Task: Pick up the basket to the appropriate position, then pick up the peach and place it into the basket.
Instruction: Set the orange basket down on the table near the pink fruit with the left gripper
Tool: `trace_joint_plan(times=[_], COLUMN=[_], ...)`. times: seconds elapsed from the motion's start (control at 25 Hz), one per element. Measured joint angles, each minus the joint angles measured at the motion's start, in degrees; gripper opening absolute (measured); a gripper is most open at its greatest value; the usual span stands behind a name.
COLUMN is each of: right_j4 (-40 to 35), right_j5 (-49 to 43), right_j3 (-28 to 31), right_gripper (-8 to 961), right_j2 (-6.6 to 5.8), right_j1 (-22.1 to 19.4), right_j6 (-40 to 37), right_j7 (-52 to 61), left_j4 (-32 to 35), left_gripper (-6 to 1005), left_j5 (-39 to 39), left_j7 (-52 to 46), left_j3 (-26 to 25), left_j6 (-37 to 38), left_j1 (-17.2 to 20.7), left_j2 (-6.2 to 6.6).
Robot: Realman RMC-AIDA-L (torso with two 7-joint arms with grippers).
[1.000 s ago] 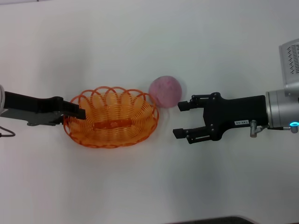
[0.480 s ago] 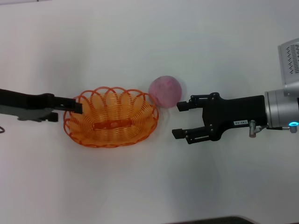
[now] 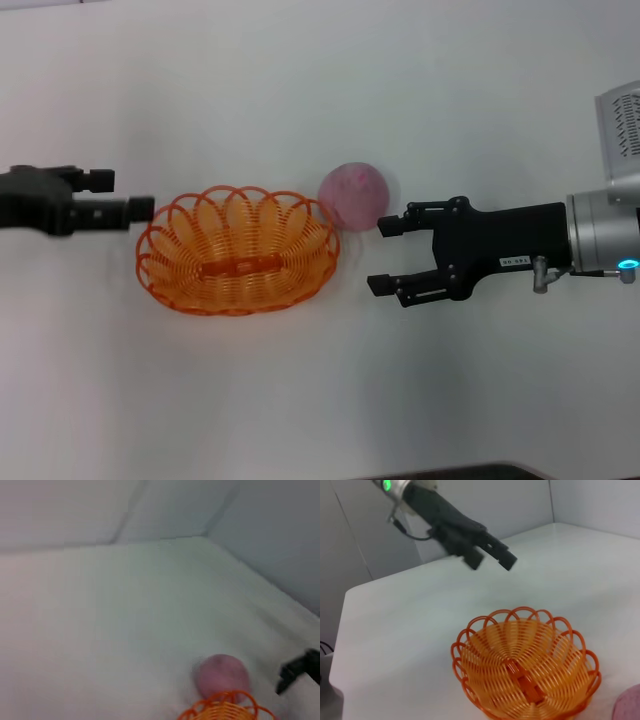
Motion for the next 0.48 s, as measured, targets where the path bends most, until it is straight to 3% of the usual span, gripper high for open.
trace_joint_plan(times=[0.2,0.36,0.4,0.48], right_j4=[0.0,0.0,0.0,0.0], right_j5=[-0.08,0.06,0.08,0.08], right_j3=[-0.01,0.14,0.14,0.14], right_gripper=[839,839,839,840], right_j2=[-0.07,0.01,0.01,0.01], right_j1=[0.26,0.22,0.21,0.21], right_j6=[-0.19,-0.21,-0.21,-0.21], right_j7=[0.24,0.02,0.01,0.0], left_j4=[-0.03,-0.05,0.0,0.03], left_gripper=[897,895,895,893], left_j5=[-5.77,-6.35,-6.46,-6.54], left_j7=[18.82,25.17,27.89,29.81], left_j3=[-2.09,-2.17,-2.17,-2.16], left_j6=[1.46,2.07,2.94,3.38], left_j1=[5.41,8.25,10.22,11.58], left_j2=[-0.57,-1.3,-2.28,-2.99])
